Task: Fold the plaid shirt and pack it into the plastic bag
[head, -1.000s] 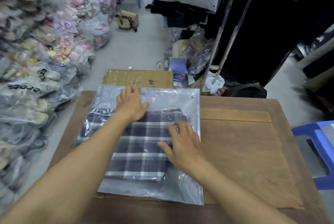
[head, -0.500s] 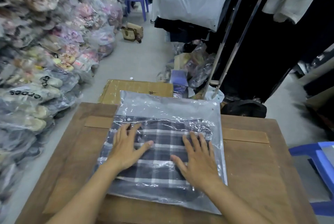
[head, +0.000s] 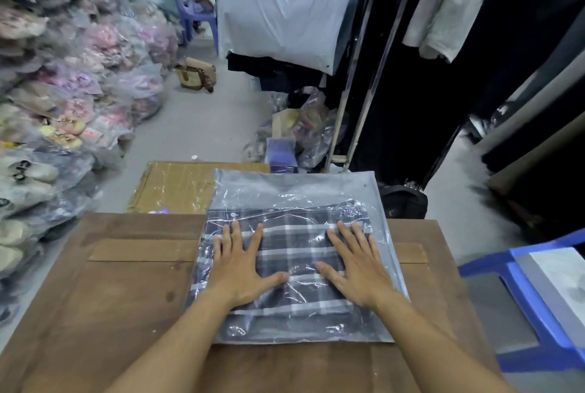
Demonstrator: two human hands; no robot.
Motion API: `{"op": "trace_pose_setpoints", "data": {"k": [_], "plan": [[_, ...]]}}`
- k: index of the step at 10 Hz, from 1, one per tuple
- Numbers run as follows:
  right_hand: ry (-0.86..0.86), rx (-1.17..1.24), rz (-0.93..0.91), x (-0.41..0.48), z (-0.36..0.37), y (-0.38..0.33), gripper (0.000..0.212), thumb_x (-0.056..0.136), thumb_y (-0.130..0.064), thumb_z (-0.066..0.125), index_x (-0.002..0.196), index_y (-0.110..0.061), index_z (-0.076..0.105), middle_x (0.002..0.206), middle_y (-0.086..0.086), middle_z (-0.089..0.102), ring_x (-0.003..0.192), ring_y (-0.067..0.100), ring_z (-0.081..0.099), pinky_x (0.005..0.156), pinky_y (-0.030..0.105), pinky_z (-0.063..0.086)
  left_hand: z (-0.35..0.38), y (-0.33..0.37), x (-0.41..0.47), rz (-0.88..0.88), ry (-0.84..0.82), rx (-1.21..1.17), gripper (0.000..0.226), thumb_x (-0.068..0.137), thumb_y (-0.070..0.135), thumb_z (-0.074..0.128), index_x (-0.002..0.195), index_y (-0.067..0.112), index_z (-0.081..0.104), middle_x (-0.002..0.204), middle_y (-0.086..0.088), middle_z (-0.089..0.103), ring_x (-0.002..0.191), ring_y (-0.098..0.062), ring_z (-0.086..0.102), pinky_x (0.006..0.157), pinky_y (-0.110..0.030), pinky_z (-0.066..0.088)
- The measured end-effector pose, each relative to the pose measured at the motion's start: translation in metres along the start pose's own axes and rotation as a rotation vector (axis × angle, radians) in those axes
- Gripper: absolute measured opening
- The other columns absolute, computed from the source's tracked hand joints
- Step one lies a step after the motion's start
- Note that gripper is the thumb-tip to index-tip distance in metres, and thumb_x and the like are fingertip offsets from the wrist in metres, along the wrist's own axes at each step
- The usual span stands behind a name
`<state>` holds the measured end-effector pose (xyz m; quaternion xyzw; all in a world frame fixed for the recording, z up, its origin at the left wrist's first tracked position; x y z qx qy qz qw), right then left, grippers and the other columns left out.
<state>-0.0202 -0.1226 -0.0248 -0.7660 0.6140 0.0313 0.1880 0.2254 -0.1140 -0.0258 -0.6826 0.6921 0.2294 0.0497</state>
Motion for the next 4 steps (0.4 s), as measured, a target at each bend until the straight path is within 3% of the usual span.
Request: {"op": "trace_pose_setpoints", "data": {"k": [2,3,4], "plan": [[-0.001,0.038,0.015,-0.011,0.002,-0.006,0.085,0.087,-0.083,0.015,0.157,-0.037,-0.003,0.163,-0.014,-0.022,0.146,0.012,-0.033,0.122,0.044,-0.014,-0.005,-0.004,-0.009,0.002,-0.020,-0.033,0.128,0.056,0.101,0.032,0.153,0.034,-0.018,0.158,-0.012,-0.032,0.144,-0.031,-0.033,0.121,-0.052,-0.012],[0.078,0.145,0.019,-0.011,-0.022,-0.009,0.085,0.089,-0.081,0.021,0.158,-0.036,0.004,0.165,-0.016,-0.011,0.151,0.010,-0.020,0.124,0.044,-0.008,-0.027,-0.005,-0.014,-0.002,0.003,-0.110,0.125,0.062,0.098,0.033,0.156,0.029,-0.012,0.163,-0.005,-0.020,0.150,-0.025,-0.022,0.121,-0.050,-0.011],[0.258,0.483,0.030,-0.012,-0.083,-0.020,0.073,0.092,-0.072,0.038,0.153,-0.031,0.032,0.161,-0.013,0.028,0.150,0.009,0.020,0.122,0.039,0.023,-0.076,-0.001,-0.018,0.023,0.129,-0.392,0.103,0.074,0.088,0.038,0.155,0.025,0.022,0.163,0.002,0.022,0.151,-0.020,0.017,0.123,-0.044,0.015]]}}
Point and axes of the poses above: each hand's wrist, its own x-axis towards the middle knuckle, its own z-axis out of the palm, y = z × x, the point moved 5 cm from there along x, towards the middle knuckle
